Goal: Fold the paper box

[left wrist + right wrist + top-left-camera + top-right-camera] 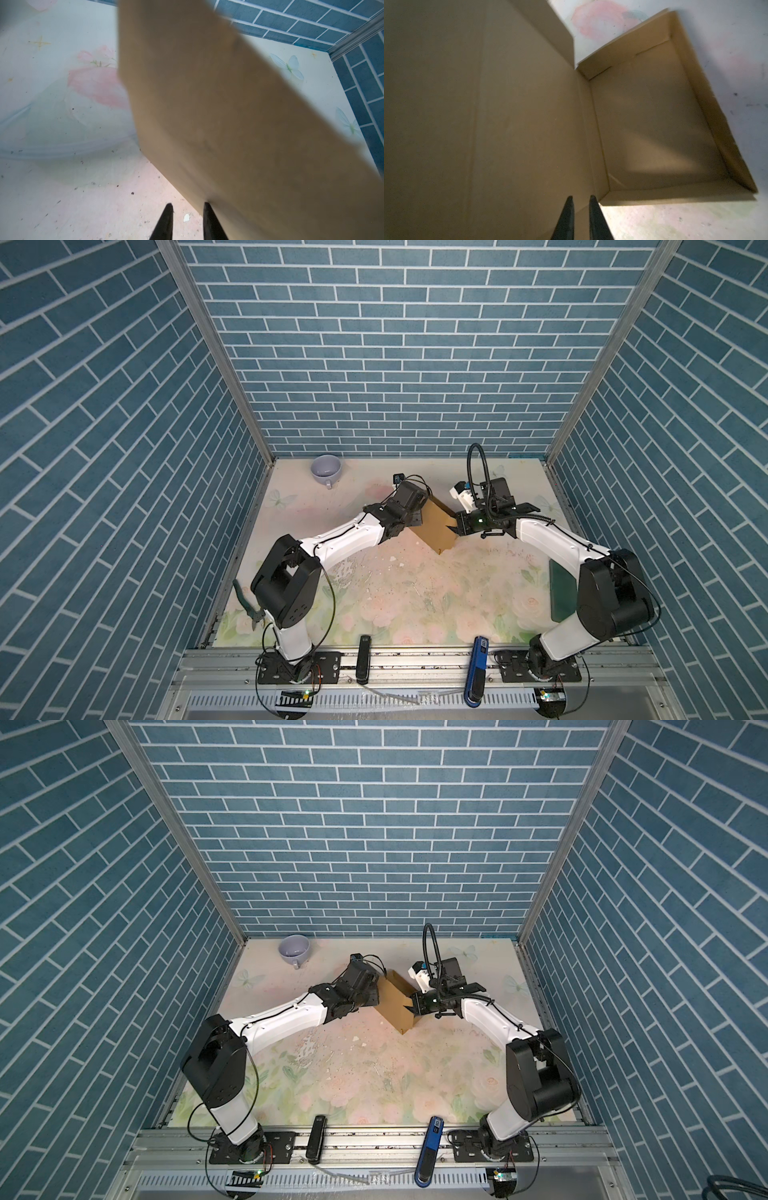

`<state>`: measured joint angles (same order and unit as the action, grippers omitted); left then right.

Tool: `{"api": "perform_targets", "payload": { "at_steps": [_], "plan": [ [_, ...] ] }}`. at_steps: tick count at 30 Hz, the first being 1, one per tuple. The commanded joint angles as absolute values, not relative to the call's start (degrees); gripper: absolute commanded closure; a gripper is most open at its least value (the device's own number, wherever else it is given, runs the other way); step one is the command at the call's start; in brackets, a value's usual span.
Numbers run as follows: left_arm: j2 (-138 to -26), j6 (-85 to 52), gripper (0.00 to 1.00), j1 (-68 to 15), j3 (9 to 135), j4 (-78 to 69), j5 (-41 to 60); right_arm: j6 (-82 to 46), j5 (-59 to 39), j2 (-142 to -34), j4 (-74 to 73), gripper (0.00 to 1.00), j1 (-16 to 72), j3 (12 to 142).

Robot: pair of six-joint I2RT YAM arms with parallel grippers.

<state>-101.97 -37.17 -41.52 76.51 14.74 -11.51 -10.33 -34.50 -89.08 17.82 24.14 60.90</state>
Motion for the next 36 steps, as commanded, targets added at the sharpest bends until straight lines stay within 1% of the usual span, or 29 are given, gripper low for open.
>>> {"api": "perform_targets", "payload": {
  "at_steps": [1,9,14,17,21,24,26,28,32,36],
  "plan": [
    [-104.2,-34.8,0.73,-40.4,79.5,13.6,-9.4,-13.4,-34.5,-86.9,14.3,0.84,26.6,58.3],
    [-109.3,-32.7,0.73,-38.1,84.9,11.8,-3.8,-20.8,-30.5,-86.5,3.1,0.84,32.8,54.9],
    [-112.5,-31.7,0.72,-37.0,89.1,11.9,-0.5,-24.7,-26.7,-88.8,-5.2,0.84,37.0,53.5],
    [-114.3,-31.0,0.72,-36.1,92.2,12.2,2.0,-27.4,-23.8,-90.7,-12.8,0.84,39.5,52.1],
    [-116.4,-29.2,0.71,-35.0,97.8,16.0,4.4,-29.9,-19.0,-93.4,-21.1,0.84,41.4,51.1],
    [-115.4,-27.4,0.69,-33.1,100.7,20.3,5.4,-32.4,-15.0,-94.2,-26.2,0.84,41.8,49.4],
    [-112.8,-25.1,0.63,-31.7,101.9,24.5,5.4,-34.0,-13.2,-92.7,-27.6,0.83,41.7,47.4],
    [-110.4,-22.9,0.57,-30.4,103.0,29.2,5.4,-33.9,-12.0,-90.0,-24.5,0.81,41.7,46.2],
    [-106.0,-17.0,0.43,-30.0,106.8,40.1,5.4,-29.7,-9.4,-81.3,-9.5,0.76,41.4,45.0],
    [-105.4,-12.9,0.3,-30.1,112.2,49.5,7.7,-26.4,-6.3,-72.5,4.6,0.73,39.5,45.1]
  ]
}}
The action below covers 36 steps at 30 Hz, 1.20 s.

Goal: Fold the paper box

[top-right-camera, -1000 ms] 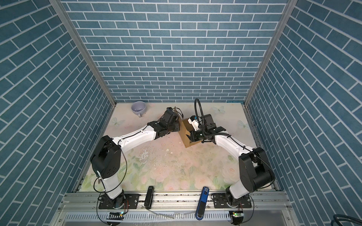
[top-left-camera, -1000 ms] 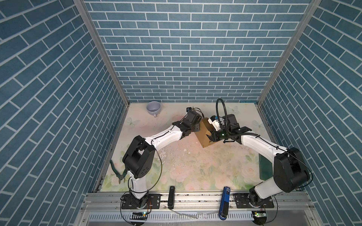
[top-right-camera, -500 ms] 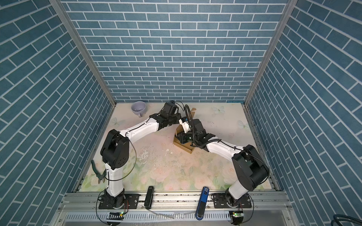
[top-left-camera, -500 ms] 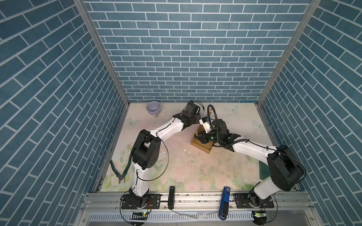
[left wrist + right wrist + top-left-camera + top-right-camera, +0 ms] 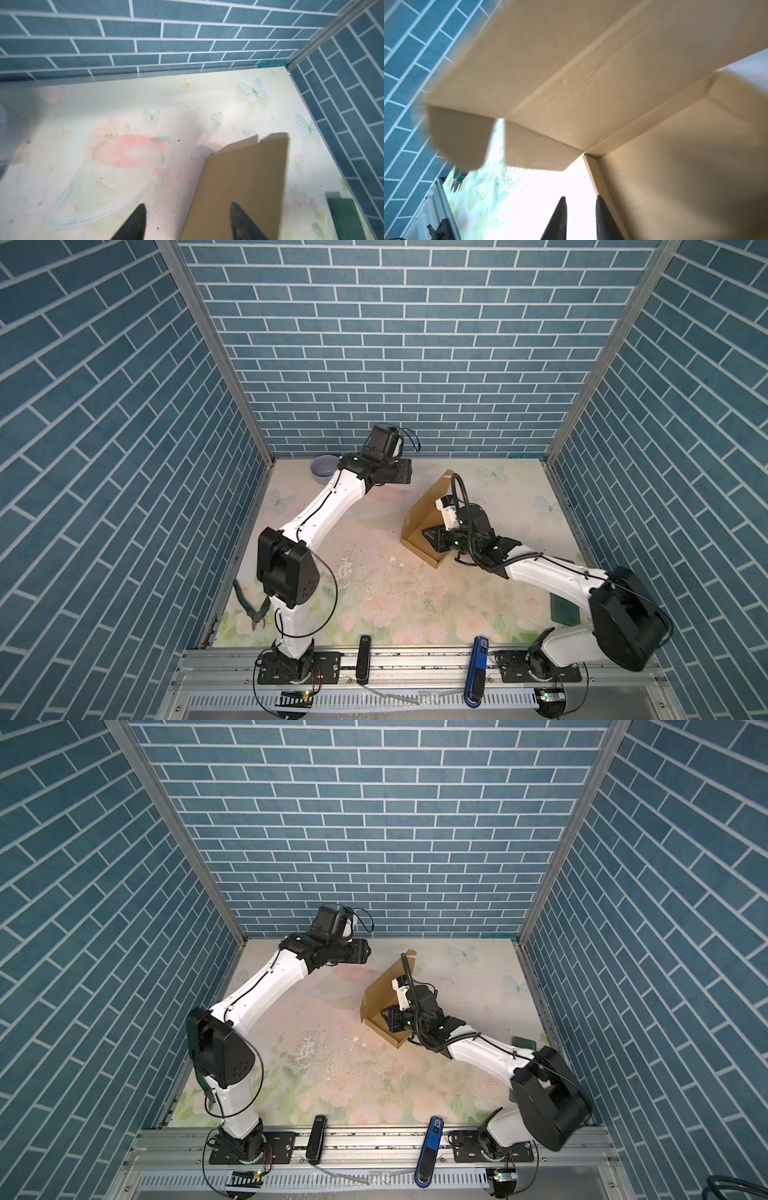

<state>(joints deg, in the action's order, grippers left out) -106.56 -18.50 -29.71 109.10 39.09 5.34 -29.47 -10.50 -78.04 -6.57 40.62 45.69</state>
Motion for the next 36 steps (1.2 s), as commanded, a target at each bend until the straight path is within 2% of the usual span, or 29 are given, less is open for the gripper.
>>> {"api": "perform_targets", "payload": {
  "at_steps": [1,7,16,19,23,36],
  "plan": [
    [-105.9,-11.7,0.27,-30.2,113.7,51.5,9.1,-25.9,-5.5,-70.5,7.4,0.72,38.9,45.1],
    [-115.1,-4.3,0.21,-33.7,127.1,64.3,10.2,-25.1,-4.3,-61.3,16.0,0.71,33.9,44.0],
    [-131.3,1.3,0.23,-39.7,146.8,74.1,4.6,-23.6,-4.7,-55.3,19.8,0.72,29.6,42.3],
    [-135.6,2.3,0.39,-40.3,151.9,77.3,2.9,-23.2,-4.7,-53.6,20.7,0.72,29.0,41.8],
    [-137.0,4.0,0.54,-40.6,152.1,77.7,2.5,-22.6,-4.7,-52.7,21.5,0.72,28.0,41.4],
    [-133.4,14.8,0.8,-40.6,147.2,76.9,-1.9,-21.1,-4.3,-56.1,21.0,0.72,27.1,44.7]
  ]
}}
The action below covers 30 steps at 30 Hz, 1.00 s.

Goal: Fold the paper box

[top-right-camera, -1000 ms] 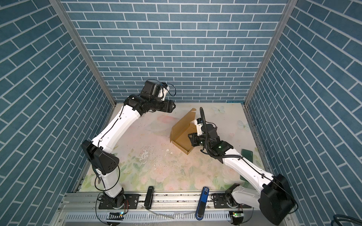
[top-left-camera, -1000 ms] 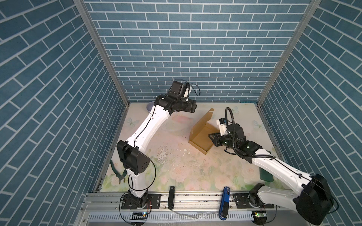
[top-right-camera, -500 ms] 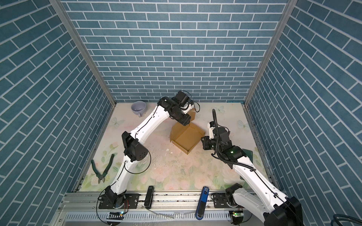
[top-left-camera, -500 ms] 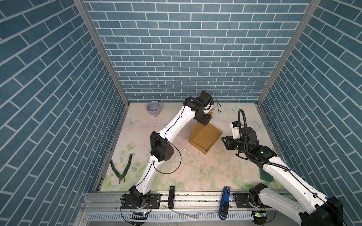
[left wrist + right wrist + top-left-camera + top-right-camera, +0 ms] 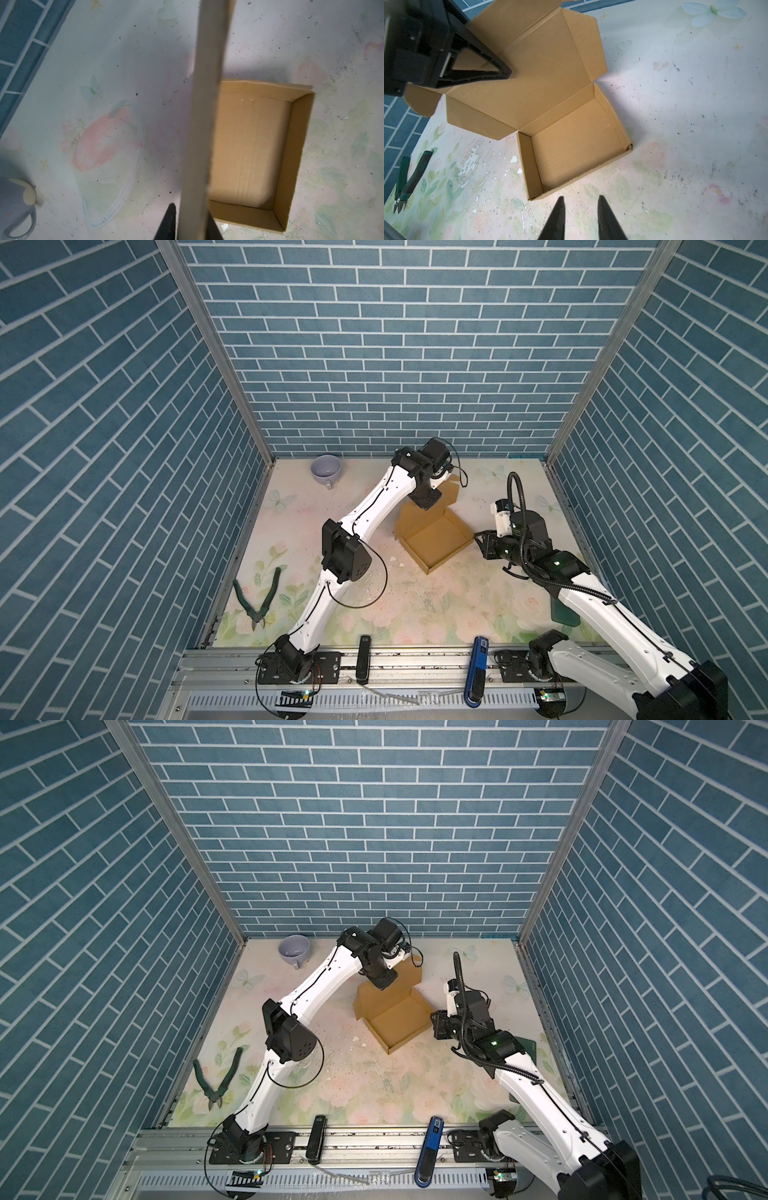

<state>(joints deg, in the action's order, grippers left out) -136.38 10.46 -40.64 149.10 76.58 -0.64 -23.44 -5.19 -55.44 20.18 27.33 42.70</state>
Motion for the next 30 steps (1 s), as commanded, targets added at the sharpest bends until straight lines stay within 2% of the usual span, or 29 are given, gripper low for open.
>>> {"api": "perform_targets", "payload": {
  "at_steps": [1,13,20,24,30],
  "plan": [
    [-132.8,15.8,0.81,-40.6,146.6,76.5,-1.8,-20.8,-4.0,-56.2,21.1,0.72,27.0,45.1],
    [-124.3,33.3,0.81,-41.1,133.2,69.0,2.3,-15.9,-0.6,-56.6,18.7,0.68,27.0,43.2],
    [-127.3,36.9,0.86,-40.9,135.9,72.4,6.2,-12.6,-1.9,-63.2,16.3,0.67,24.7,46.8],
    [-128.8,37.6,0.9,-40.9,137.3,73.5,7.3,-9.2,-4.6,-67.8,13.3,0.64,21.6,49.4],
    [-128.7,38.4,0.9,-40.9,138.7,73.8,8.1,-5.5,-15.5,-76.7,4.9,0.61,15.4,53.4]
  ]
}}
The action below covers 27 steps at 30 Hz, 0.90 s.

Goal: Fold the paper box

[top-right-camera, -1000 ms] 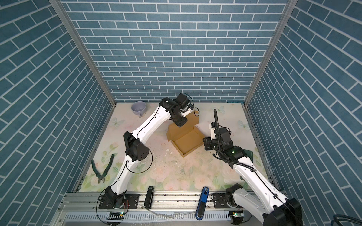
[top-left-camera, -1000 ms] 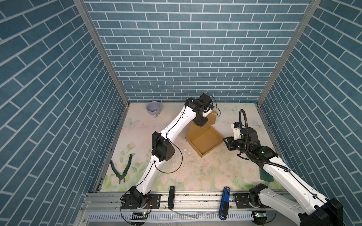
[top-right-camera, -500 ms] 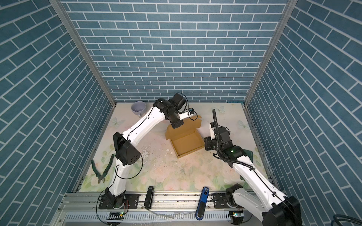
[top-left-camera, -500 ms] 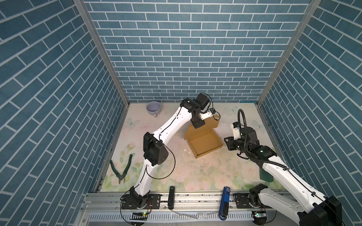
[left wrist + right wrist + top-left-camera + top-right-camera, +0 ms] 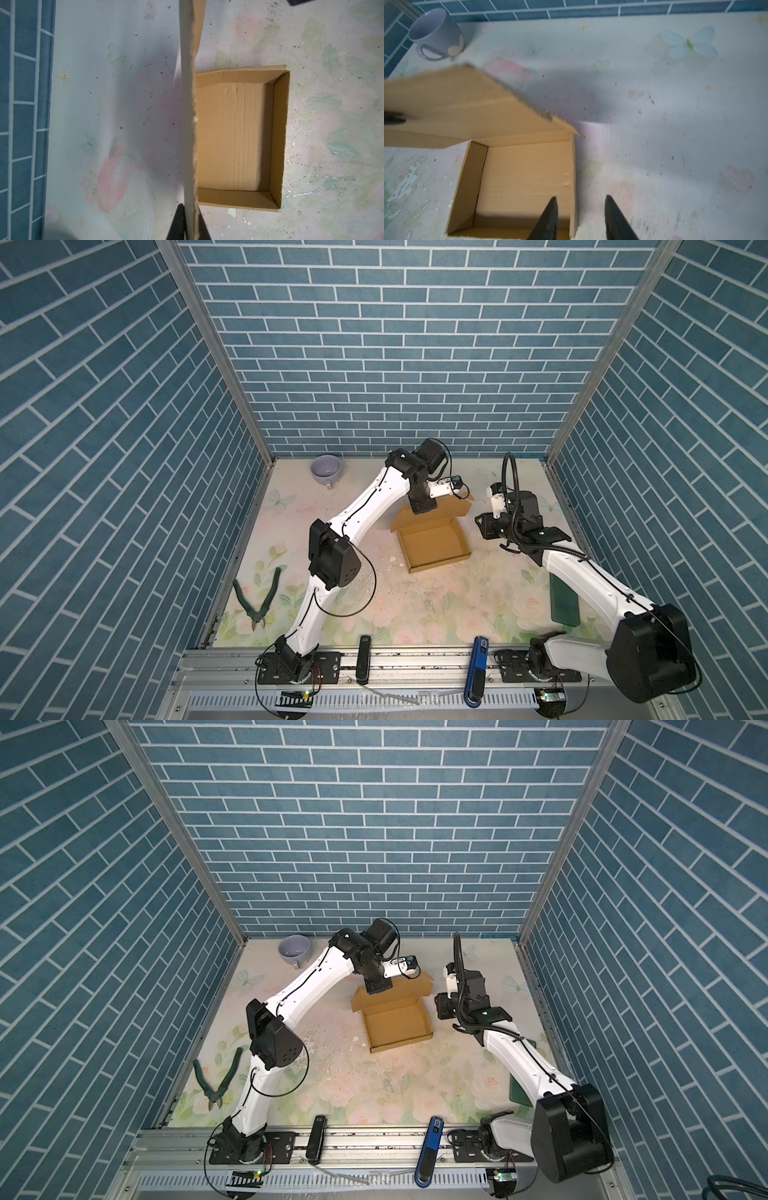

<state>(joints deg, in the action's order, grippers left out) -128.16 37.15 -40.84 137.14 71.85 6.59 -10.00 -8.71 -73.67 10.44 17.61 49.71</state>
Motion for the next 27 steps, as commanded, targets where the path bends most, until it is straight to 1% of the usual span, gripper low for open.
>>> {"api": "perform_targets", "payload": {
  "at_steps": [1,4,7,20,24,27],
  "plan": [
    [-128.5,38.5,0.9,-40.9,138.7,73.7,8.0,-5.0,-18.2,-78.4,4.9,0.61,14.6,54.9],
    [-128.3,38.1,0.9,-40.7,138.5,73.4,7.3,-3.0,-23.7,-80.8,6.5,0.61,14.2,58.0],
    [-128.3,37.7,0.89,-40.4,138.4,73.3,7.4,-1.6,-25.9,-81.7,7.6,0.6,14.2,59.4],
    [-128.4,36.7,0.89,-40.3,138.7,72.5,7.9,2.1,-28.4,-88.7,10.6,0.61,14.2,65.6],
    [-128.6,36.0,0.89,-40.4,138.7,72.0,8.2,2.2,-29.8,-90.4,11.0,0.64,14.2,66.7],
    [-128.6,35.5,0.89,-40.3,138.7,71.8,8.5,1.9,-30.1,-90.6,11.2,0.68,14.3,66.7]
  ]
}}
